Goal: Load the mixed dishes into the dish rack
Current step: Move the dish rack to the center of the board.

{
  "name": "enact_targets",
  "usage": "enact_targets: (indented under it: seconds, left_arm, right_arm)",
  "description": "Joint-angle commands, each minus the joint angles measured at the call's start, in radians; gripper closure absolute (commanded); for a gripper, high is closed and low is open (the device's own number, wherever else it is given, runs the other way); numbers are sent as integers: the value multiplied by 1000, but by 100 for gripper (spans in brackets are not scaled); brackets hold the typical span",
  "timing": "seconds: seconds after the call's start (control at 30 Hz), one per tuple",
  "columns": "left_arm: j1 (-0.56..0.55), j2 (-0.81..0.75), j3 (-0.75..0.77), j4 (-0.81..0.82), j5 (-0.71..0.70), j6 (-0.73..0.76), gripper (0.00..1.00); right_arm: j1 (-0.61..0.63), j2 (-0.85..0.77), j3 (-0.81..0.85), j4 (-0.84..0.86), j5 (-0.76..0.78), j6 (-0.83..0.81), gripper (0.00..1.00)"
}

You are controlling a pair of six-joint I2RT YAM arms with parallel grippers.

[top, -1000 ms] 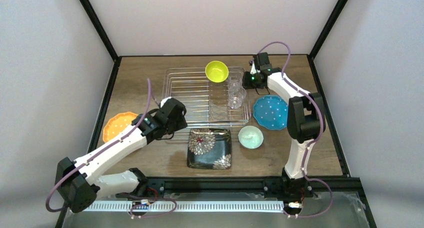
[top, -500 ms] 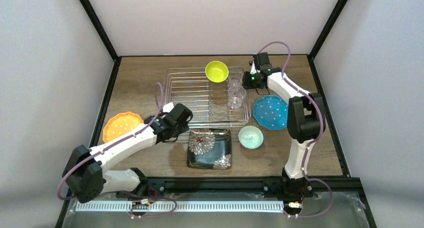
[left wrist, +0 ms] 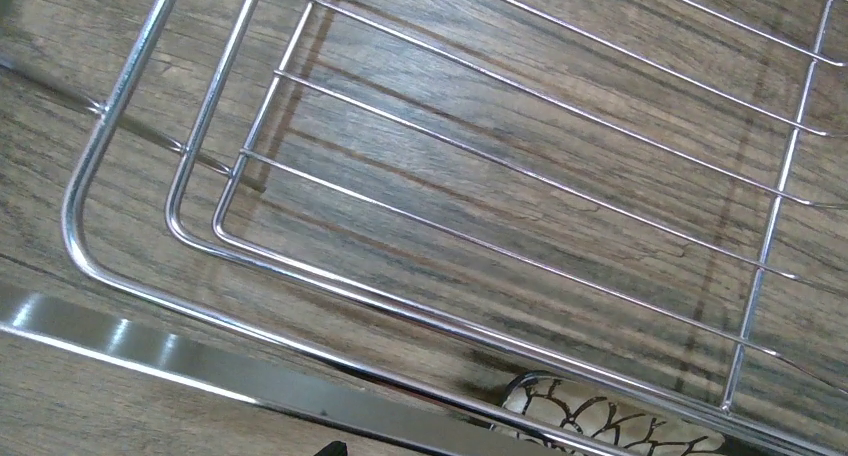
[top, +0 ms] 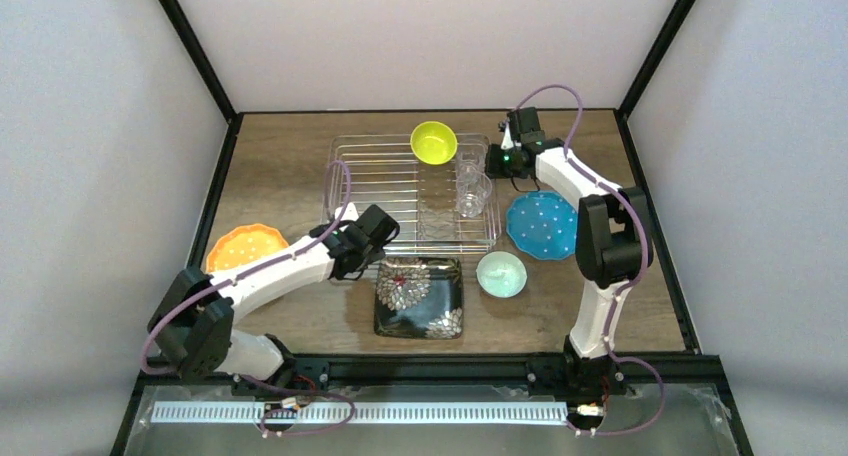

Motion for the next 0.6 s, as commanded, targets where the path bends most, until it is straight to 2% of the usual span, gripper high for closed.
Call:
enact_targets:
  seconds: [0.0,0.27,0.57]
  left_arm:
    - [6,43,47,57,-70,-1,0]
    - [18,124,96,64,-88,21,0]
    - [100,178,151,75,-78,92,0]
  right_arm:
    - [-10,-11,-40,-59,-12,-18,99]
    - [-10,-31,-62,-59,1,-14,99]
    - [-10,-48,-89,-50,-5,-3,99]
